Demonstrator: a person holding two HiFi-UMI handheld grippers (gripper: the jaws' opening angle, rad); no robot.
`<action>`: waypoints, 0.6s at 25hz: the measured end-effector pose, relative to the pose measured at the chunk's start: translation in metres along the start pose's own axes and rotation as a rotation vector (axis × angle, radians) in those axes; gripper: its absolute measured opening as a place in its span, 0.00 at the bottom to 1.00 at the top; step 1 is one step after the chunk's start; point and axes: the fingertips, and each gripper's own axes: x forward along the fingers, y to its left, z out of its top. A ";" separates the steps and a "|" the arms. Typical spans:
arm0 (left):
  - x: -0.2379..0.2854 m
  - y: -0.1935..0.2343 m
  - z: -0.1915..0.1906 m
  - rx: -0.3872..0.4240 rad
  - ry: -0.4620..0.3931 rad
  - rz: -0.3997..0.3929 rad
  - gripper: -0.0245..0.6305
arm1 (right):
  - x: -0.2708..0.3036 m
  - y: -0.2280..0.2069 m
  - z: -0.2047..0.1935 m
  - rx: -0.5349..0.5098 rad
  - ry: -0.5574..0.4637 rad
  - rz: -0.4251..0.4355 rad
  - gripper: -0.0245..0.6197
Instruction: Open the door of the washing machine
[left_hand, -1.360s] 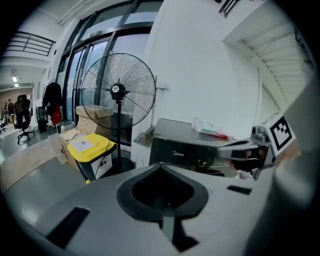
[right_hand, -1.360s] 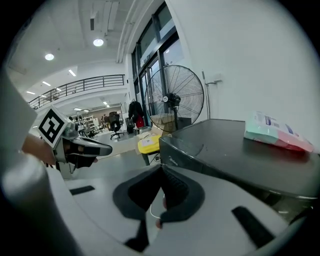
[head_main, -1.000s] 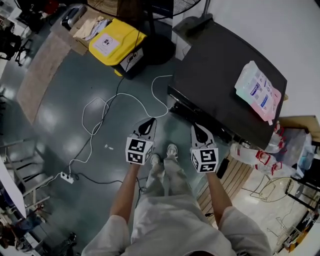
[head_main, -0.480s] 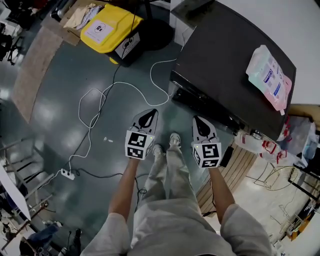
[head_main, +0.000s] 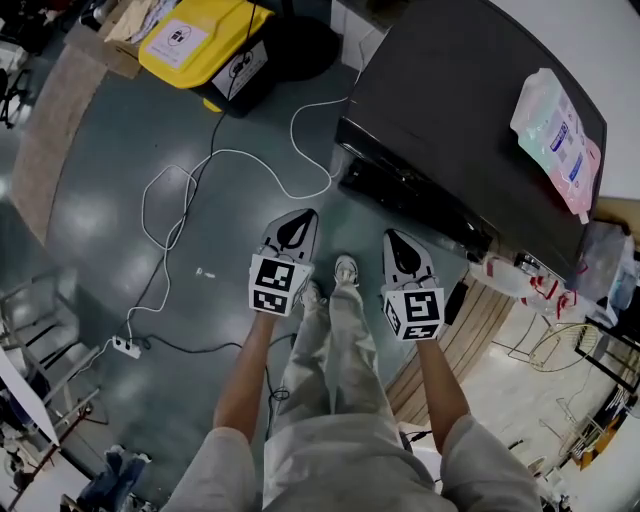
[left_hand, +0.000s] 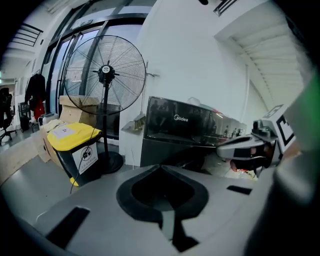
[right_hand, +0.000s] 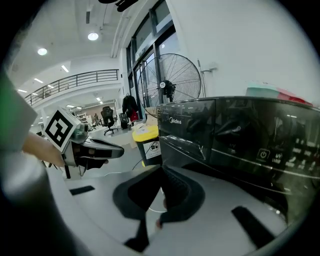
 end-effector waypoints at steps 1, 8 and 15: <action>0.003 -0.001 -0.004 0.002 0.000 -0.003 0.05 | 0.001 0.000 -0.005 0.000 0.003 0.000 0.04; 0.025 0.002 -0.031 0.001 -0.003 -0.011 0.05 | 0.010 -0.003 -0.038 0.008 0.019 -0.006 0.04; 0.042 0.004 -0.052 0.022 -0.011 -0.019 0.05 | 0.017 -0.002 -0.068 0.026 0.027 -0.009 0.04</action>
